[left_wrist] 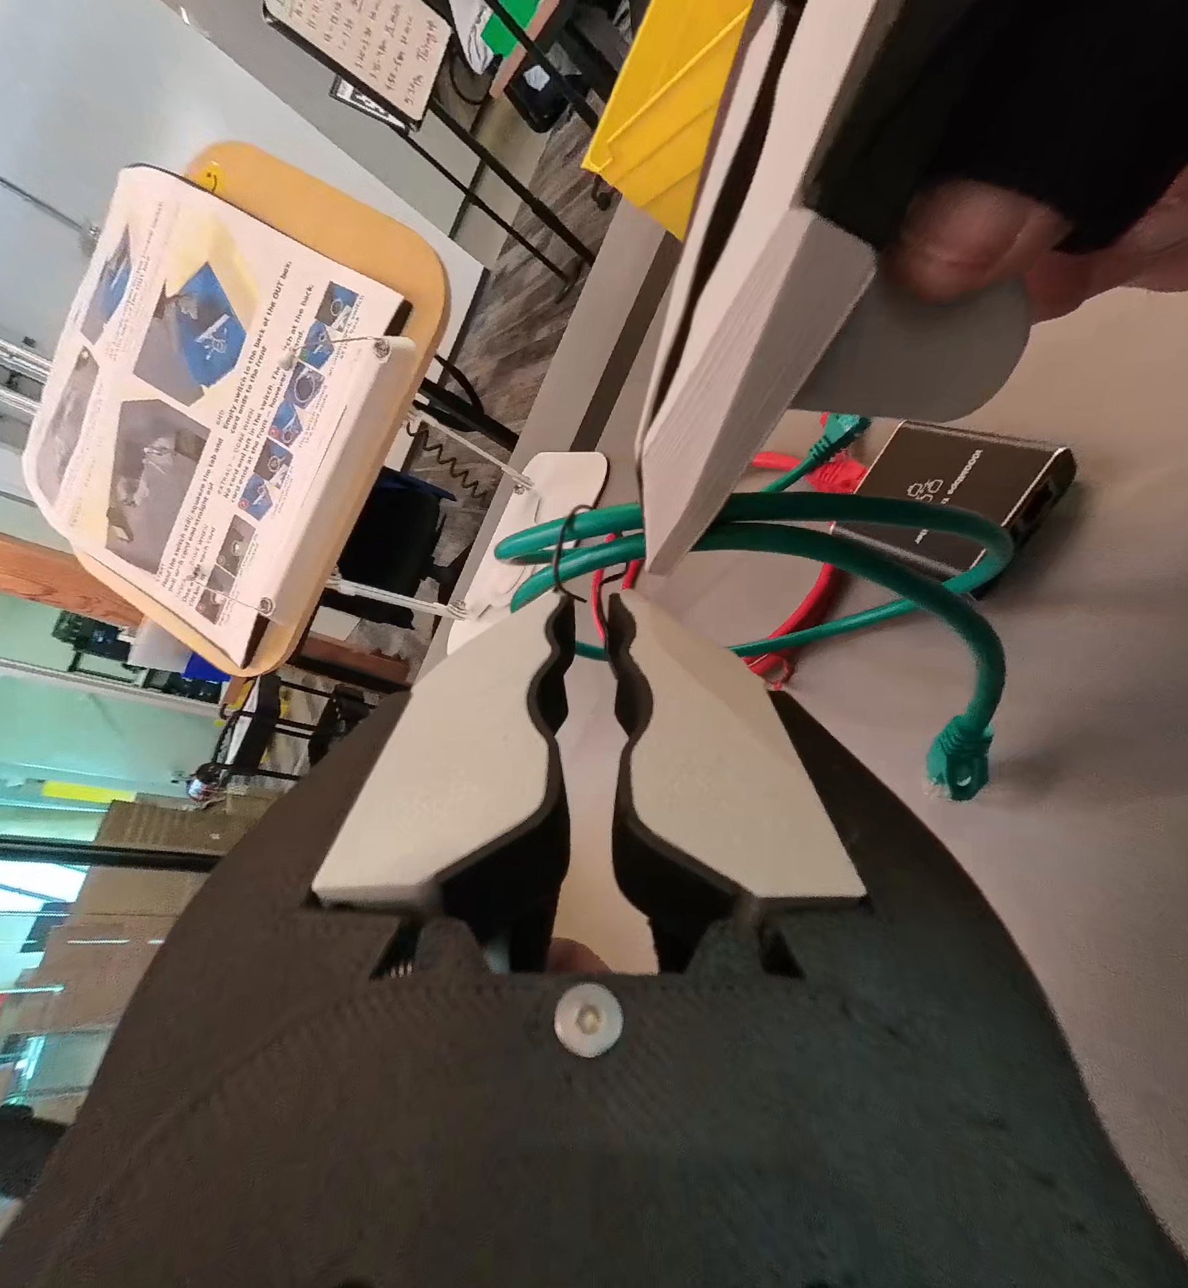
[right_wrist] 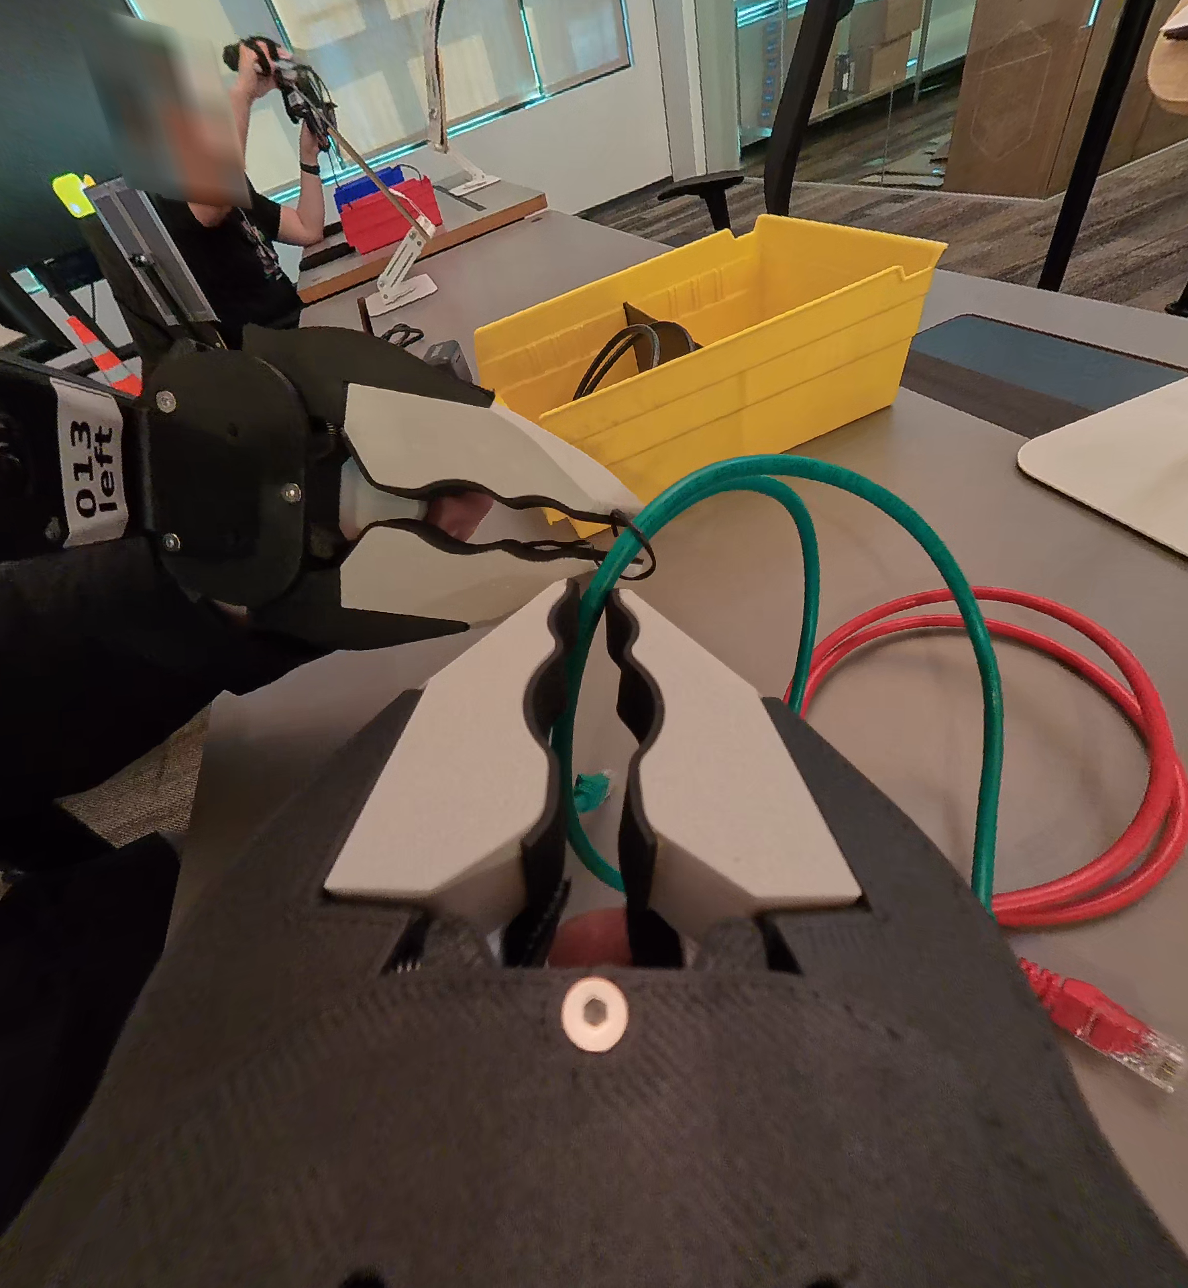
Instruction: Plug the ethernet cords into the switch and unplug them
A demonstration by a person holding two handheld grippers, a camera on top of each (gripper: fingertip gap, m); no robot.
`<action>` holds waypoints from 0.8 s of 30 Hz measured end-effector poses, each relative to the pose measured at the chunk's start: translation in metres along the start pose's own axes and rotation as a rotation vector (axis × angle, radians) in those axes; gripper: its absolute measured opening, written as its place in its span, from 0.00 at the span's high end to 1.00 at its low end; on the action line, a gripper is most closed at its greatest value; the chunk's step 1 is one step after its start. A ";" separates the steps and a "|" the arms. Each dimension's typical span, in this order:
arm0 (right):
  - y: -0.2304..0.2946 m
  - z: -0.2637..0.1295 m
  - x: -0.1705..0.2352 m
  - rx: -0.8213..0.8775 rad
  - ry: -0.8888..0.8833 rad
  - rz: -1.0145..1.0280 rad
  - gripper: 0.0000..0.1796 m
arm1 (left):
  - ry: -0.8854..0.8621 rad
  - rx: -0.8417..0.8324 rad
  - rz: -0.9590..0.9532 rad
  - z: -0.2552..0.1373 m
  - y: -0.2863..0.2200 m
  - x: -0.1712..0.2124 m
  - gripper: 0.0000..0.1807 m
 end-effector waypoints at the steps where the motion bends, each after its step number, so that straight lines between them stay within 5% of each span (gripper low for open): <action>1: 0.000 0.000 0.000 0.000 0.001 -0.002 0.97 | -0.003 0.012 -0.008 0.000 -0.001 0.000 0.95; 12: -0.001 -0.001 0.000 -0.001 -0.004 0.000 0.98 | -0.029 0.013 0.029 -0.001 -0.005 0.002 0.72; 24: -0.002 -0.002 0.000 -0.007 -0.012 0.012 0.97 | -0.101 -0.076 0.043 -0.002 -0.006 -0.009 0.80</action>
Point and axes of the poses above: each gripper's, where its closed fingertips meet, z out along the fingers, x out of its underside, y = z × x across the jaws, the point moved 1 cm from there along -z, back along the fingers, and after that the axes turned 7 degrees about -z, right-handed, at the moved point
